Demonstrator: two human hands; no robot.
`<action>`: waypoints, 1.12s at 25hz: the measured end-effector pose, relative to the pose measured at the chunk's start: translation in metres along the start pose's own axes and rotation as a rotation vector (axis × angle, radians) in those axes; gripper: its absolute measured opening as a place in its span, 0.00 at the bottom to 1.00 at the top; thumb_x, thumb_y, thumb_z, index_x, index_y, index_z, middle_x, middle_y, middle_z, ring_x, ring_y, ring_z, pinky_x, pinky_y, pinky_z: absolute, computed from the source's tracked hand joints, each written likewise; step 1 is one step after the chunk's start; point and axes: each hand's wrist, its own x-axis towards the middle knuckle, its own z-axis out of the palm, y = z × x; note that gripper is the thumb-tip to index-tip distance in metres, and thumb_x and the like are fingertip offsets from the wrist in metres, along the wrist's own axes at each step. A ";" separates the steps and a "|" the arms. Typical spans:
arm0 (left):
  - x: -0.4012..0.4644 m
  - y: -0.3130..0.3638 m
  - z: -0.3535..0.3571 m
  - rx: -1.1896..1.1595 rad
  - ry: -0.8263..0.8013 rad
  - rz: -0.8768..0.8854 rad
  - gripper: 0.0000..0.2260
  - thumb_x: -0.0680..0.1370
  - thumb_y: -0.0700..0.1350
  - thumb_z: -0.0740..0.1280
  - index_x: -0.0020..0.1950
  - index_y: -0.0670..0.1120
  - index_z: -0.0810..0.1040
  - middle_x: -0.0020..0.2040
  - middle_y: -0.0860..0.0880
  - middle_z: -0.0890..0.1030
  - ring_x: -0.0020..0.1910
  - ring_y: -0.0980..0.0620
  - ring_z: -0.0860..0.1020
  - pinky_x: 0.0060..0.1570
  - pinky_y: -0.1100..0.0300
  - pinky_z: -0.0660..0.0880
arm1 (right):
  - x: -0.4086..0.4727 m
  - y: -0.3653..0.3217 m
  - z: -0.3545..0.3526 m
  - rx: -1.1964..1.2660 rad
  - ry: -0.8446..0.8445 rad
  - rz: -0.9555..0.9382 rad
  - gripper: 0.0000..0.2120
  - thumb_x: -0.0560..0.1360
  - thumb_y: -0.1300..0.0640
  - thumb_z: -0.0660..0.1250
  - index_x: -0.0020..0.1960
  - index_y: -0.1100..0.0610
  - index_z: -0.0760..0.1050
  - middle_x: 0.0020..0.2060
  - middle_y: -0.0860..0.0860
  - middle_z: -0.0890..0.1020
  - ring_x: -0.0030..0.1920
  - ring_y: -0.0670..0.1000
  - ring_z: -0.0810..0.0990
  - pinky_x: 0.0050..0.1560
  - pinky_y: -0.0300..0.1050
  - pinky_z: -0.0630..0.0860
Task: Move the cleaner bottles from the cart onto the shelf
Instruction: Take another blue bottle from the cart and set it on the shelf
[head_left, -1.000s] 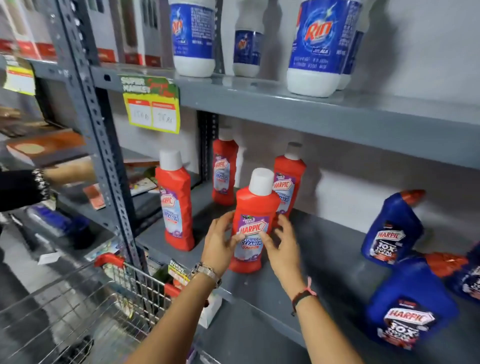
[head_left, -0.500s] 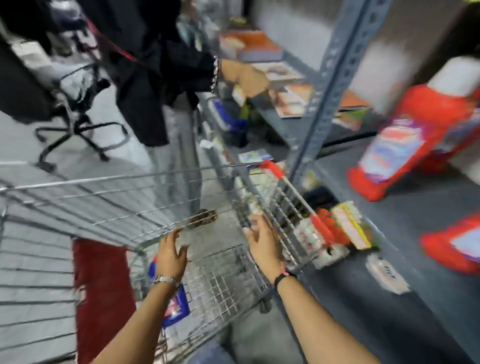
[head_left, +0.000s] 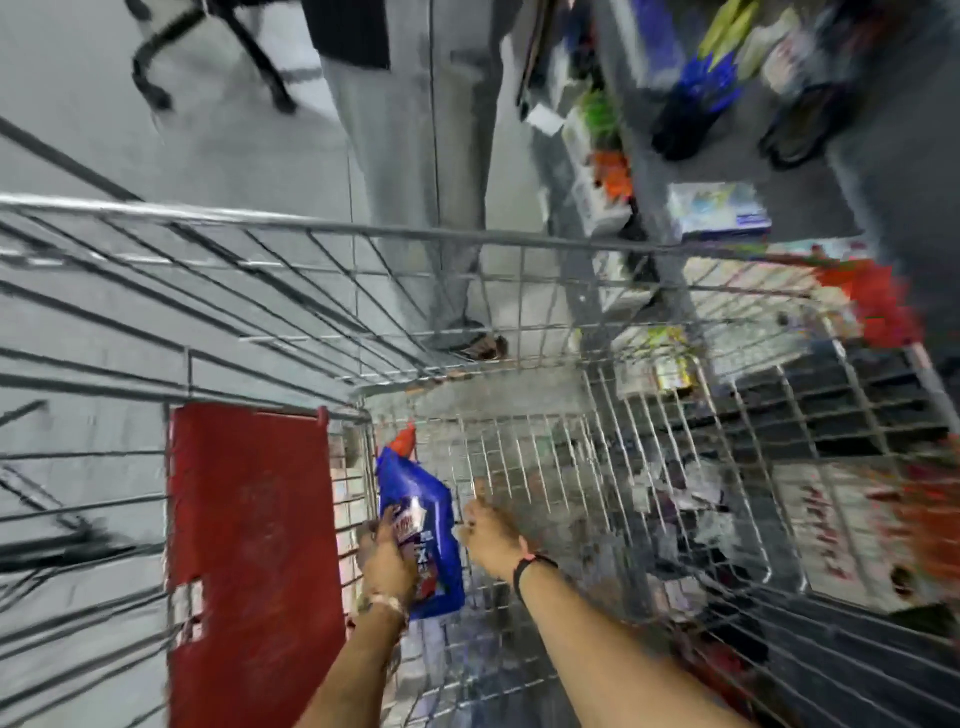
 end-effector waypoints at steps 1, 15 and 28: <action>0.001 0.002 0.005 -0.023 0.050 -0.016 0.23 0.71 0.29 0.62 0.65 0.37 0.65 0.66 0.32 0.66 0.56 0.37 0.71 0.53 0.58 0.70 | 0.007 0.002 0.004 0.038 -0.011 0.020 0.12 0.76 0.64 0.57 0.40 0.47 0.65 0.35 0.50 0.72 0.44 0.53 0.73 0.44 0.45 0.68; 0.003 0.020 0.027 -0.036 -0.004 0.178 0.16 0.72 0.30 0.61 0.59 0.39 0.74 0.55 0.35 0.75 0.52 0.37 0.75 0.58 0.46 0.72 | 0.016 0.032 0.001 0.591 0.245 0.172 0.13 0.76 0.62 0.61 0.59 0.64 0.66 0.51 0.61 0.77 0.51 0.60 0.77 0.57 0.59 0.74; -0.027 0.074 0.002 -0.467 -0.424 0.181 0.13 0.71 0.33 0.66 0.54 0.42 0.74 0.38 0.48 0.80 0.34 0.52 0.77 0.27 0.67 0.77 | -0.056 0.025 -0.074 0.671 0.273 -0.052 0.14 0.73 0.71 0.61 0.58 0.66 0.65 0.51 0.61 0.76 0.47 0.52 0.73 0.47 0.45 0.74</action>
